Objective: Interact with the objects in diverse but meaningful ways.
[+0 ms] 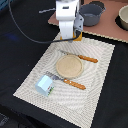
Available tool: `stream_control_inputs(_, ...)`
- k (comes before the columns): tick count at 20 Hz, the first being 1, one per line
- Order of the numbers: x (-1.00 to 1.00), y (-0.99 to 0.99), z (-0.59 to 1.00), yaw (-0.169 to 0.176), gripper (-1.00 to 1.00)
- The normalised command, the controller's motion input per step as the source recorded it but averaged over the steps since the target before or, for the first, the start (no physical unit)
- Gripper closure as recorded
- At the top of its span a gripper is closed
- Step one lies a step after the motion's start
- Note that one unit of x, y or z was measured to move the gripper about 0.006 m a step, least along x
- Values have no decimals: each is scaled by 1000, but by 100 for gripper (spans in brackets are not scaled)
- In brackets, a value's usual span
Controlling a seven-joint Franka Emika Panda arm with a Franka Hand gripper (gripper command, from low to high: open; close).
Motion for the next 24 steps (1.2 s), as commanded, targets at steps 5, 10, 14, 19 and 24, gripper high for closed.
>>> stream_control_inputs(5,450,-719,1,0,100)
stream_control_inputs(10,450,-729,0,0,100)
stream_control_inputs(14,493,-656,21,0,100)
stream_control_inputs(19,618,-428,146,0,100)
stream_control_inputs(24,754,43,685,0,-100)
